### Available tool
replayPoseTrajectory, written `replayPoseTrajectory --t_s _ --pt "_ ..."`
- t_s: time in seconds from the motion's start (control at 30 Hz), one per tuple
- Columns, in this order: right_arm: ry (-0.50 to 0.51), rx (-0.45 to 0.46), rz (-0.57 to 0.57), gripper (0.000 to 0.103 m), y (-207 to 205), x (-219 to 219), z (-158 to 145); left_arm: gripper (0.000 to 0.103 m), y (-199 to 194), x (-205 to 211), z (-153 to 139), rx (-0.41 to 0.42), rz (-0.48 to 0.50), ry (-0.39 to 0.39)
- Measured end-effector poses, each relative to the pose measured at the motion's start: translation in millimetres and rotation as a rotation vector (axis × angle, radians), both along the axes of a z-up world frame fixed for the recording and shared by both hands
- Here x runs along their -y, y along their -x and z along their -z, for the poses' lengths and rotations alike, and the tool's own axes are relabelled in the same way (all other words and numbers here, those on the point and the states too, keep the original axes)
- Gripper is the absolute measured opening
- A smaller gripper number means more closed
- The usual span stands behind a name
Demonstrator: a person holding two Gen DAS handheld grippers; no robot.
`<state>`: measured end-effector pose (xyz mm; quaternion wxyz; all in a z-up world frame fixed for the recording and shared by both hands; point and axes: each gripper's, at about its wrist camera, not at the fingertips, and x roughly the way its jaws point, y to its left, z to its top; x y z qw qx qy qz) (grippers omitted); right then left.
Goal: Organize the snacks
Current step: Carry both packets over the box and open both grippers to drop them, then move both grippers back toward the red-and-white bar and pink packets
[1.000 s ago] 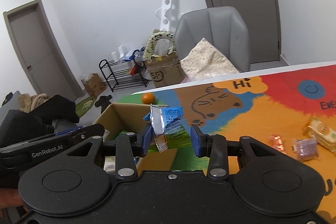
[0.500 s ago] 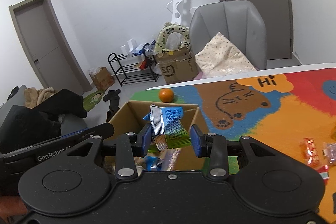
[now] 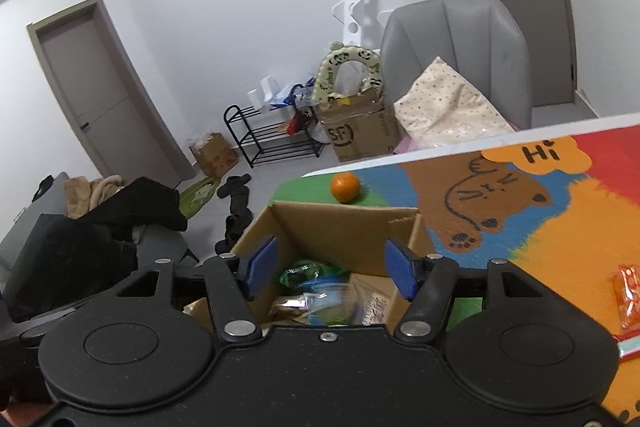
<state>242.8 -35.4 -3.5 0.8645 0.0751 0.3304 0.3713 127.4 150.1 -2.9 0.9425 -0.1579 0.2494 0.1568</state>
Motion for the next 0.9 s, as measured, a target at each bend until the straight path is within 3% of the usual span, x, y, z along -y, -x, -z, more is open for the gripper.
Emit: replayPoseTrajectory --t_s 0.2,0.27,0.53,0.9 --pt "0.018 0.008 0.051 0.072 3.6 24.0 3.3 0.085 -7.4 17.9 -0.3 0.012 0.043 0.006" --pt "0.018 0.017 0.071 0.081 4.7 34.0 2.8 0.090 -10.4 26.4 -0.5 0.009 0.056 0.002" --pt "-0.007 0.024 0.151 0.102 2.5 75.1 4.5 0.092 -20.5 59.5 -0.8 -0.005 0.115 -0.018" --pt "-0.003 0.000 0.238 0.103 -0.6 129.7 14.1 0.092 -31.8 99.9 1.8 -0.019 0.174 -0.034"
